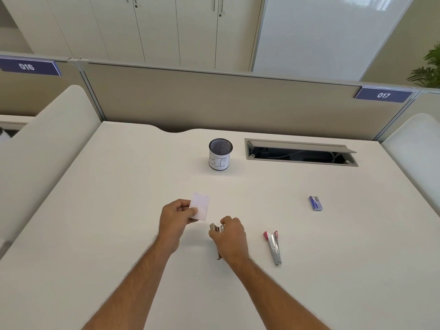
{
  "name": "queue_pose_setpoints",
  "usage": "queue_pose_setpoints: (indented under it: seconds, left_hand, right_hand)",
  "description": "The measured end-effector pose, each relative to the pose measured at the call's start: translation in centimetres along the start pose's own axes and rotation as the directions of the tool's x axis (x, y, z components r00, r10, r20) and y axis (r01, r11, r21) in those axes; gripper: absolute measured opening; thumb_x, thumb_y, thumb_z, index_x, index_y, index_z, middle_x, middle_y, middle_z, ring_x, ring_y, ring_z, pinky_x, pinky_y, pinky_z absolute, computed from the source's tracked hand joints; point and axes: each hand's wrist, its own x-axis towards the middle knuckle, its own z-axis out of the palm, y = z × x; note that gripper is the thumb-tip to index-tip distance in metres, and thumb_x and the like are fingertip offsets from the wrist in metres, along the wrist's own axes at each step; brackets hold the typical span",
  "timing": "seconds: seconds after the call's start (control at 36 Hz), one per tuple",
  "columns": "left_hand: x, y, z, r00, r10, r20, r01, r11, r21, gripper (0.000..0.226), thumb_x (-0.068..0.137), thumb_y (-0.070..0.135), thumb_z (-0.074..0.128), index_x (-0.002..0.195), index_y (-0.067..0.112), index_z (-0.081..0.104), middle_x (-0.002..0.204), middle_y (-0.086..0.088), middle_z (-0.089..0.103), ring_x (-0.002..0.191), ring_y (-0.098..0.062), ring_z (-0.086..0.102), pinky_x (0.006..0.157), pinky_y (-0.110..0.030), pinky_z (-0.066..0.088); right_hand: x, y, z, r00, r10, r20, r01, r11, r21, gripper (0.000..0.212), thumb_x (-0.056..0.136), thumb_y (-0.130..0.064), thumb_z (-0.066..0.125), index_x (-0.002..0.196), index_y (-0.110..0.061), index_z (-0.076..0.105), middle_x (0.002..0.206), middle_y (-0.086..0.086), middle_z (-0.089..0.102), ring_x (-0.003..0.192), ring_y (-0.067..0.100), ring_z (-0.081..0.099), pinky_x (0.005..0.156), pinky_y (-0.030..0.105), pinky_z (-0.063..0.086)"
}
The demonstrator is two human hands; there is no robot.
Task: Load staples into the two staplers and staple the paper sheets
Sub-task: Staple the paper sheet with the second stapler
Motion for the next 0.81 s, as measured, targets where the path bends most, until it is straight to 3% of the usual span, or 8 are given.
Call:
queue_pose_setpoints:
  seconds: [0.08, 0.22, 0.39, 0.53, 0.67, 0.72, 0.81]
  left_hand:
    - [-0.1, 0.2, -0.2, 1.000, 0.003, 0.000, -0.003, 1.000, -0.005, 0.015, 0.085, -0.006, 0.070, 0.094, 0.004, 0.075, 0.090, -0.014, 0.076, 0.082, -0.023, 0.071, 0.081, -0.039, 0.063]
    - [0.0, 0.5, -1.0, 1.000, 0.019, 0.017, -0.020, 1.000, 0.007, 0.015, 0.085, -0.006, 0.069, 0.093, 0.005, 0.076, 0.093, -0.016, 0.076, 0.083, -0.024, 0.072, 0.077, -0.036, 0.063]
    - [0.0, 1.0, -2.0, 0.999, 0.027, 0.024, -0.027, 0.999, 0.022, 0.015, 0.085, -0.007, 0.068, 0.092, 0.005, 0.076, 0.095, -0.017, 0.077, 0.084, -0.025, 0.072, 0.082, -0.041, 0.063]
    - [-0.2, 1.3, -2.5, 0.999, 0.037, 0.034, -0.039, 0.998, 0.047, 0.016, 0.085, -0.006, 0.069, 0.089, 0.007, 0.076, 0.086, -0.010, 0.077, 0.080, -0.021, 0.071, 0.079, -0.039, 0.064]
    - [-0.3, 1.3, -2.6, 0.997, 0.069, 0.018, -0.070, 0.992, 0.107, 0.011, 0.083, -0.002, 0.074, 0.082, 0.009, 0.075, 0.073, -0.003, 0.072, 0.073, -0.018, 0.067, 0.076, -0.036, 0.064]
    - [-0.2, 1.3, -2.3, 0.995, 0.104, -0.001, -0.102, 0.981, 0.167, 0.011, 0.083, 0.002, 0.075, 0.078, 0.012, 0.074, 0.072, 0.000, 0.072, 0.072, -0.016, 0.066, 0.073, -0.033, 0.062]
    - [-0.2, 1.3, -1.5, 0.976, 0.218, -0.011, -0.201, 0.917, 0.344, 0.014, 0.083, 0.010, 0.076, 0.074, 0.019, 0.071, 0.073, 0.007, 0.072, 0.069, -0.004, 0.064, 0.069, -0.023, 0.051]
  right_hand:
    - [-0.4, -0.3, 1.3, 1.000, -0.015, -0.005, 0.014, 0.993, -0.119, 0.027, 0.099, -0.031, 0.054, 0.114, -0.009, 0.058, 0.113, 0.007, 0.053, 0.094, 0.030, 0.064, 0.075, 0.048, 0.059]
    - [-0.2, -0.4, 2.8, 0.999, -0.018, -0.038, 0.009, 0.972, -0.236, 0.021, 0.100, -0.026, 0.051, 0.115, -0.011, 0.053, 0.117, 0.008, 0.054, 0.100, 0.029, 0.062, 0.075, 0.035, 0.047]
    - [0.3, -0.5, 3.8, 0.998, 0.006, -0.059, -0.020, 0.971, -0.238, 0.030, 0.098, -0.025, 0.053, 0.125, -0.015, 0.046, 0.114, 0.007, 0.054, 0.100, 0.028, 0.062, 0.067, 0.032, 0.042]
    - [0.8, -0.5, 4.4, 0.996, 0.026, -0.083, -0.043, 0.977, -0.211, 0.034, 0.098, -0.028, 0.054, 0.128, -0.015, 0.043, 0.113, 0.008, 0.055, 0.101, 0.029, 0.062, 0.069, 0.034, 0.045]
    - [1.0, -0.4, 4.3, 0.995, 0.073, -0.074, -0.085, 0.980, -0.179, 0.057, 0.089, -0.048, 0.066, 0.129, -0.019, 0.039, 0.115, 0.004, 0.048, 0.110, 0.025, 0.052, 0.067, 0.033, 0.043]
    - [1.2, -0.3, 4.0, 0.993, 0.052, -0.106, -0.064, 0.991, -0.118, 0.062, 0.087, -0.057, 0.067, 0.129, -0.020, 0.040, 0.119, 0.003, 0.047, 0.114, 0.024, 0.048, 0.068, 0.033, 0.041]
    - [1.5, -1.2, 2.7, 0.991, 0.085, -0.104, -0.059, 0.971, 0.232, 0.051, 0.091, -0.052, 0.064, 0.127, -0.021, 0.045, 0.103, -0.001, 0.060, 0.099, 0.017, 0.061, 0.077, 0.037, 0.052]
